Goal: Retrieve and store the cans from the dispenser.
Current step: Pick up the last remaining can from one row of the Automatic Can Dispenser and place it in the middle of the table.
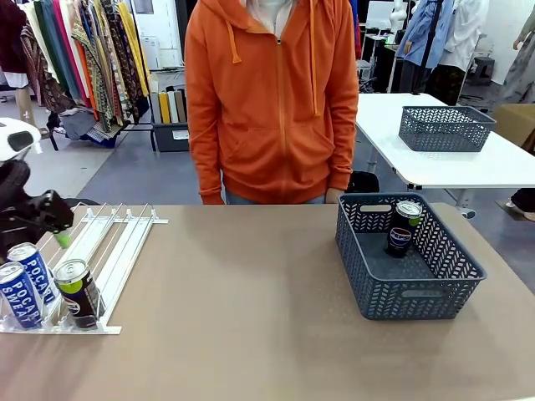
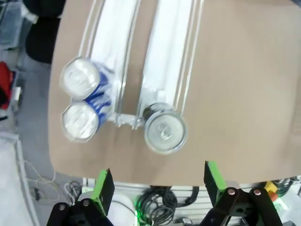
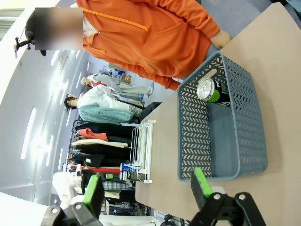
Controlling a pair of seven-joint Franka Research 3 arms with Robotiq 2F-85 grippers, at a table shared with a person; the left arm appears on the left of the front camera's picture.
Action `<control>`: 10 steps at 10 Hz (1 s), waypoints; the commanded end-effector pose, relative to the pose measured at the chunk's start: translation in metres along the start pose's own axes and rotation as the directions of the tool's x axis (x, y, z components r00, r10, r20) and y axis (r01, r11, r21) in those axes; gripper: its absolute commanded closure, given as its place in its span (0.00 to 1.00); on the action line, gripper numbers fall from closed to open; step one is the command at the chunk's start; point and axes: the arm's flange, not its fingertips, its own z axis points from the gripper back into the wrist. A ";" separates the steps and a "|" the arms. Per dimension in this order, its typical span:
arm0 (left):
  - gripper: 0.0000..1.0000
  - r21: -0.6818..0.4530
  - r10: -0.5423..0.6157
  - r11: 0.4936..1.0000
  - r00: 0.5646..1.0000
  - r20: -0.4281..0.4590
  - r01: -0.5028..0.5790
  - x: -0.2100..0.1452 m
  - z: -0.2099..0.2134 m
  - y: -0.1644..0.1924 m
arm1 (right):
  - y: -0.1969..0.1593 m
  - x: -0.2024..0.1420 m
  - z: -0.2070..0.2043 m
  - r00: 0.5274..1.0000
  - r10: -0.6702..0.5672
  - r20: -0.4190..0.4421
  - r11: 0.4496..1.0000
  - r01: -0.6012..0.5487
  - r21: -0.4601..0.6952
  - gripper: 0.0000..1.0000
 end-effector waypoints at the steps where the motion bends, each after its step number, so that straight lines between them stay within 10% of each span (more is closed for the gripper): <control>1: 0.00 -0.015 -0.036 0.999 0.998 0.045 0.037 -0.009 -0.037 0.005 | 0.003 0.002 -0.001 1.000 0.000 0.013 1.000 -0.001 0.023 0.00; 10: 0.00 0.041 -0.073 0.996 0.985 -0.155 0.080 -0.014 -0.129 -0.003 | 0.003 0.002 -0.001 1.000 0.000 0.013 1.000 -0.001 0.023 0.00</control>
